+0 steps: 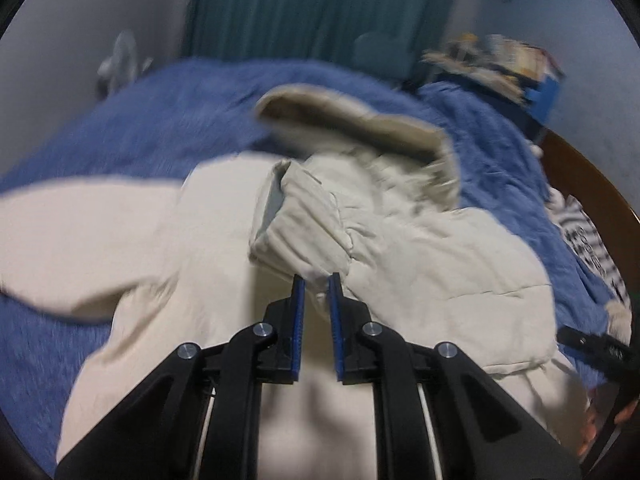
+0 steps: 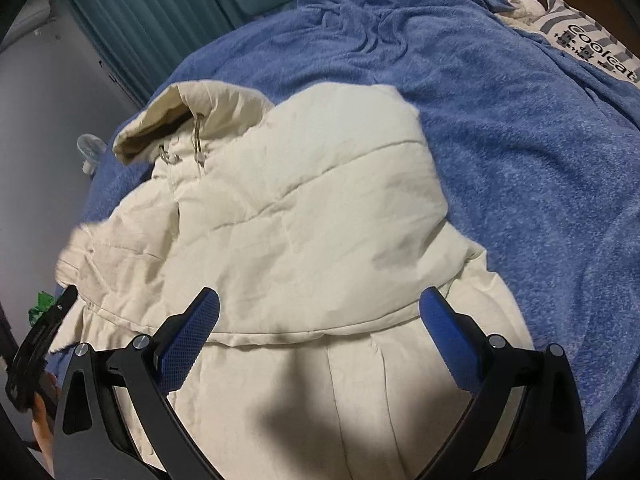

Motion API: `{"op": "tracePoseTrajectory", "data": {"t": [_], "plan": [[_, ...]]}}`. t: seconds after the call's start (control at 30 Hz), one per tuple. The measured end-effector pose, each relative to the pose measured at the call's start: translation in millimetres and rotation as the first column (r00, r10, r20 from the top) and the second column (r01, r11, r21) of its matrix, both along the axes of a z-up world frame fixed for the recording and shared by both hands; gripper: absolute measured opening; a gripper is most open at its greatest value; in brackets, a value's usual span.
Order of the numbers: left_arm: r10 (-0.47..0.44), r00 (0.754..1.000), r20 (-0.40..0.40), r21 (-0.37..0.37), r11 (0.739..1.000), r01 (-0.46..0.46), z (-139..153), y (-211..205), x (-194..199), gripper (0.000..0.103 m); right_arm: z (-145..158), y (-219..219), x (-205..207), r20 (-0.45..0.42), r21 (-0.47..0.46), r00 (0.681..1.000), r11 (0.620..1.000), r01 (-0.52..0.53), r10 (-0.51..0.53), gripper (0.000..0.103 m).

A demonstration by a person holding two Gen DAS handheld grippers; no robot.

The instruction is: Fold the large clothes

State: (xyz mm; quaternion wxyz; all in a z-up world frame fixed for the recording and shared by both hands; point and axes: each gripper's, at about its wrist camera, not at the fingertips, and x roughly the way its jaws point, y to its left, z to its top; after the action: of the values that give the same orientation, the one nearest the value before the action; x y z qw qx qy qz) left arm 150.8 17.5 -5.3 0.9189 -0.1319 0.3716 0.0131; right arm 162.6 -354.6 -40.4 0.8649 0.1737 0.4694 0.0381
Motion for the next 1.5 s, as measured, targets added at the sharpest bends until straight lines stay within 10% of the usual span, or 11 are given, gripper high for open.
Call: {"op": "tracePoseTrajectory", "data": {"t": [0.23, 0.33, 0.5, 0.7, 0.77, 0.83, 0.9, 1.1, 1.2, 1.5], "plan": [[0.086, 0.993, -0.083, -0.102, 0.99, -0.094, -24, 32, 6, 0.01, -9, 5, 3, -0.025, -0.016, 1.0, 1.0, -0.011, 0.011, 0.096], [0.064, 0.992, -0.105, -0.132, 0.988, -0.078, -32, 35, 14, 0.027, -12, 6, 4, -0.031, -0.016, 0.999, 1.0, -0.015, 0.014, 0.097], [0.062, 0.993, -0.097, -0.07, 0.995, -0.069, -27, 27, 18, 0.061, -13, 7, 4, -0.034, -0.02, 0.999, 1.0, -0.019, 0.018, 0.097], [0.004, 0.999, -0.032, 0.058, 0.998, -0.002, -15, 15, 29, 0.074, -13, 2, 6, -0.024, -0.008, 1.0, 1.0, -0.007, 0.007, 0.097], [-0.04, 0.997, -0.062, 0.056, 0.997, 0.044, -25, 17, 37, 0.069, -15, 2, 8, -0.019, -0.012, 1.0, 1.0, -0.006, 0.006, 0.097], [-0.043, 0.994, -0.102, 0.038, 0.998, 0.047, -34, 23, 39, 0.018, -17, 2, 9, -0.014, -0.031, 1.0, 0.999, -0.008, 0.007, 0.097], [-0.043, 0.994, -0.102, 0.042, 0.998, 0.048, -36, 26, 37, 0.009, -17, 4, 11, -0.004, -0.054, 1.0, 0.998, -0.018, 0.018, 0.097], [0.002, 0.998, -0.057, 0.107, 0.994, 0.005, -17, 32, 18, 0.004, 1, 17, 7, 0.13, -0.077, 0.989, 0.995, -0.064, 0.074, 0.083], [0.02, 0.992, -0.124, 0.095, 0.995, -0.008, -34, 38, 23, 0.004, -12, 34, 14, 0.066, -0.189, 0.99, 0.976, -0.112, 0.126, 0.066], [0.033, 0.979, -0.202, 0.152, 0.988, -0.002, -60, 36, 30, 0.004, -45, 31, 24, -0.038, -0.173, 0.993, 0.978, -0.119, 0.114, 0.066]]}}
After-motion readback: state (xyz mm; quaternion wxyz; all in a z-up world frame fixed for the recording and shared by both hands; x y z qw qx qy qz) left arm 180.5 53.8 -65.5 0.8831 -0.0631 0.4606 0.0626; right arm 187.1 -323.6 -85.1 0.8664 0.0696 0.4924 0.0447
